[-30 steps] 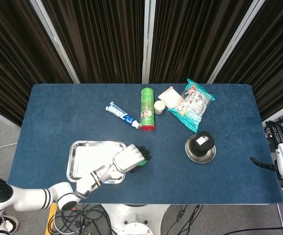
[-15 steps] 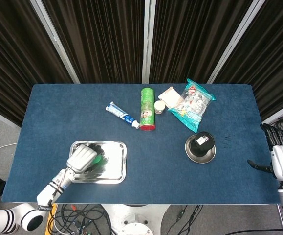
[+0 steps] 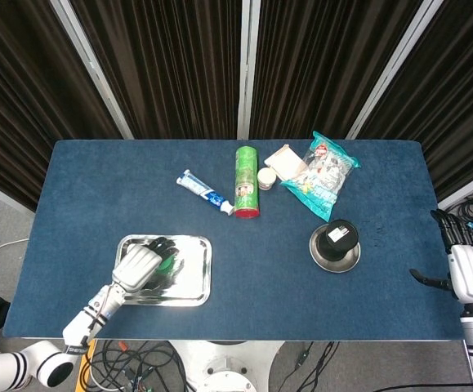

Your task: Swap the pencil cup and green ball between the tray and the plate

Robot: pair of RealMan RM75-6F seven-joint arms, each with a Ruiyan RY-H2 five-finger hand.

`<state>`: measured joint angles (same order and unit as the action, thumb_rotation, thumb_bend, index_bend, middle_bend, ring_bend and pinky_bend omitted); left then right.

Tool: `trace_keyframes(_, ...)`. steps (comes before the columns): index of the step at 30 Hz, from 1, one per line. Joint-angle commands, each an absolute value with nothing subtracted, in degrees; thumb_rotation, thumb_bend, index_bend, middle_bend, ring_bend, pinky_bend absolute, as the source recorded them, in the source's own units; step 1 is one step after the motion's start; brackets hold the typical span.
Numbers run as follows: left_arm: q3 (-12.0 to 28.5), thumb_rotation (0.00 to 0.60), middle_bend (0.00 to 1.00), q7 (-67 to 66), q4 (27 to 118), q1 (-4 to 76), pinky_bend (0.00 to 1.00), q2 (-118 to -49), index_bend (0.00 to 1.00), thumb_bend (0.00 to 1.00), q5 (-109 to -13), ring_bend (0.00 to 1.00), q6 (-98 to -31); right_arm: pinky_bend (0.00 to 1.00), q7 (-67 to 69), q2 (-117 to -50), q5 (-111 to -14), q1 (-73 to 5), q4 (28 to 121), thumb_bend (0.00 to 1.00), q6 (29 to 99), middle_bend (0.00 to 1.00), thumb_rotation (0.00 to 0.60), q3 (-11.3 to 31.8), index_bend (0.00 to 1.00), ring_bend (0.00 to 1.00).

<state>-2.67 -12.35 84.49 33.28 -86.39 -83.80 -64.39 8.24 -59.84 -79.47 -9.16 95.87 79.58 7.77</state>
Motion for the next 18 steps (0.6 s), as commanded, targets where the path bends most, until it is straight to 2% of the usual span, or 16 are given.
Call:
trace_keyframes(1, -1.5, 0.6, 0.14, -13.3, 86.7, 32.0, 0.55, -84.6, 0.18, 0.19, -83.9, 0.12, -67.3, 0.1, 7.7, -59.6, -79.5, -8.7, 95.8, 0.0, 80.0, 0.04, 0.6, 7.4, 0.0, 0.0)
trace_keyframes(4, -1.1, 0.6, 0.14, -14.7, 90.6, 28.0, 0.51, -81.6, 0.18, 0.18, -83.9, 0.12, -74.2, 0.09, 2.7, -59.5, -80.3, -7.1, 95.2, 0.0, 82.1, 0.02, 0.6, 6.0, 0.0, 0.0)
trace_keyframes(7, -2.1, 0.6, 0.14, -17.5, 91.1, 21.5, 0.36, -79.5, 0.18, 0.17, -85.4, 0.11, -84.8, 0.01, -2.2, -60.8, -82.6, -3.7, 93.8, 0.0, 86.3, 0.0, 0.6, 3.1, 0.0, 0.0)
trace_keyframes(9, -2.9, 0.6, 0.14, -17.0, 89.9, 16.3, 0.24, -79.4, 0.18, 0.17, -85.4, 0.09, -91.8, 0.0, -3.5, -63.5, -83.9, -0.7, 91.0, 0.01, 90.6, 0.0, 0.6, 1.8, 0.0, 0.0)
trace_keyframes(14, -5.0, 0.593, 0.13, -11.0, 85.0, 7.9, 0.19, -79.9, 0.17, 0.16, -84.7, 0.07, -99.5, 0.0, -1.6, -69.4, -85.1, 3.6, 84.5, 0.01, 95.3, 0.0, 0.6, -0.1, 0.0, 0.0)
trace_keyframes(16, -5.6, 0.545, 0.12, -10.5, 81.9, 5.7, 0.18, -80.6, 0.16, 0.16, -84.9, 0.07, -101.2, 0.0, -1.5, -71.5, -85.8, 4.1, 81.8, 0.01, 95.9, 0.0, 0.6, -0.4, 0.0, 0.0)
trace_keyframes(18, -5.9, 0.444, 0.11, -9.3, 80.4, 4.0, 0.17, -80.9, 0.15, 0.16, -84.3, 0.05, -101.1, 0.0, -1.3, -73.0, -85.9, 4.1, 80.4, 0.01, 95.2, 0.0, 0.6, -0.5, 0.0, 0.0)
